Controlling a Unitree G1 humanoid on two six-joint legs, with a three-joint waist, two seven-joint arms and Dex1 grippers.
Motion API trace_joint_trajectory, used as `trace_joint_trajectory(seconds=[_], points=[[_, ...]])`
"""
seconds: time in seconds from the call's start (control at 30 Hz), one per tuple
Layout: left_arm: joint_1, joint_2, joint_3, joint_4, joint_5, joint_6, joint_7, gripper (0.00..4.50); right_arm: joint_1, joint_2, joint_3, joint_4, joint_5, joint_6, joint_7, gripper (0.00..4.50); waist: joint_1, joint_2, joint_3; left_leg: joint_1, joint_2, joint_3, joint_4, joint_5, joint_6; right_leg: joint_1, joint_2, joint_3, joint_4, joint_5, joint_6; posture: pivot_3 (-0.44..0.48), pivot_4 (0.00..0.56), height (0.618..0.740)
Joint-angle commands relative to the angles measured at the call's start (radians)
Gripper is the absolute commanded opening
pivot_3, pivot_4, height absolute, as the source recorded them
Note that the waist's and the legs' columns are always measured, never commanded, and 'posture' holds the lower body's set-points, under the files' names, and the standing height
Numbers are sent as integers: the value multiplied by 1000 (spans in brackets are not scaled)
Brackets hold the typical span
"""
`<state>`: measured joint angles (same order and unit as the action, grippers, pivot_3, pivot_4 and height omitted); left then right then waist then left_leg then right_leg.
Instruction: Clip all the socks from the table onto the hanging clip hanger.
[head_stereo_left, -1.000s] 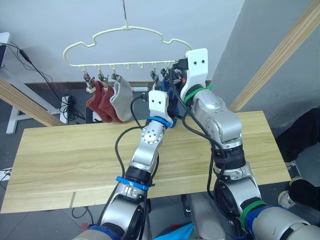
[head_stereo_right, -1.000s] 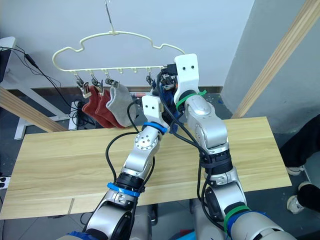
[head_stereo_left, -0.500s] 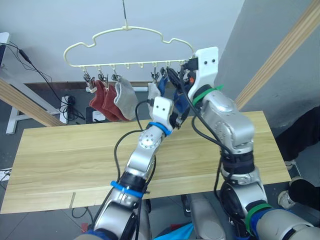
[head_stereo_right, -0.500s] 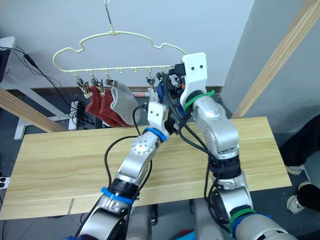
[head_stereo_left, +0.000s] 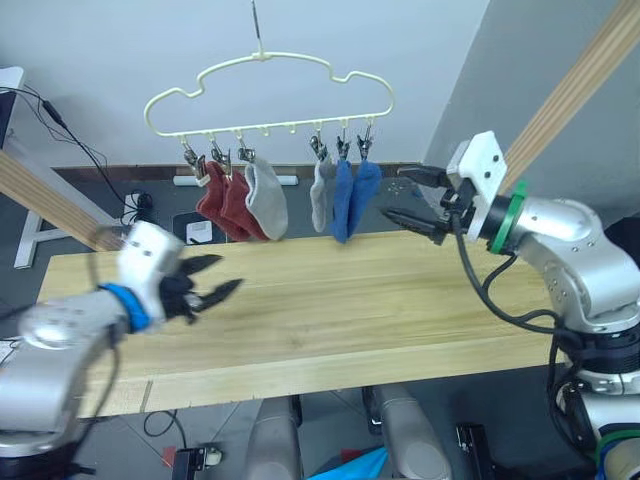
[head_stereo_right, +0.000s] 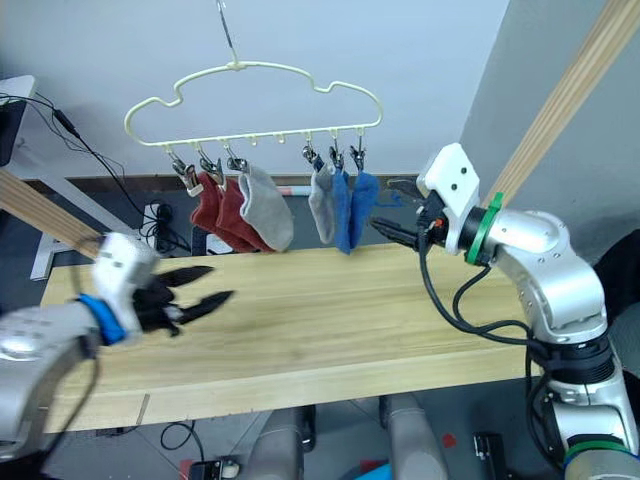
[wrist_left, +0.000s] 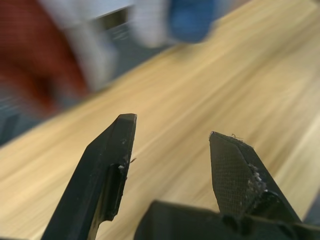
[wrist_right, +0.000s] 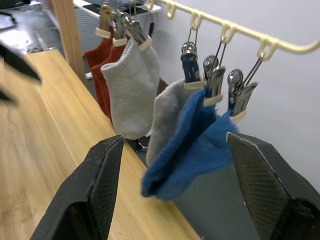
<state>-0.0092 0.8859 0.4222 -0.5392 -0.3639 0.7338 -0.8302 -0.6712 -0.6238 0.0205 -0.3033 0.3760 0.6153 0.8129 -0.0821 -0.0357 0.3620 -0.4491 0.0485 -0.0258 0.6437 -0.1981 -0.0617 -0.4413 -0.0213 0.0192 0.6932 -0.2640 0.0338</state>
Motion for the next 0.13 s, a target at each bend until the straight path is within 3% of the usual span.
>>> trace_joint_trajectory(seconds=[0.03,0.13], points=[[18,53,135,41,-41,3,-53,2672,-38,-38,-32,39,14,-61,64,3413,3,0,0,0,0,0,0,0,0,0,0,0,-1,0,0,-56,315,733],[0,76,202,99,-60,-39,-73,2672,-60,-66,-37,108,1,-108,104,3413,7,0,0,-2,0,0,-2,0,0,0,0,-1,-4,0,0,-37,309,733]])
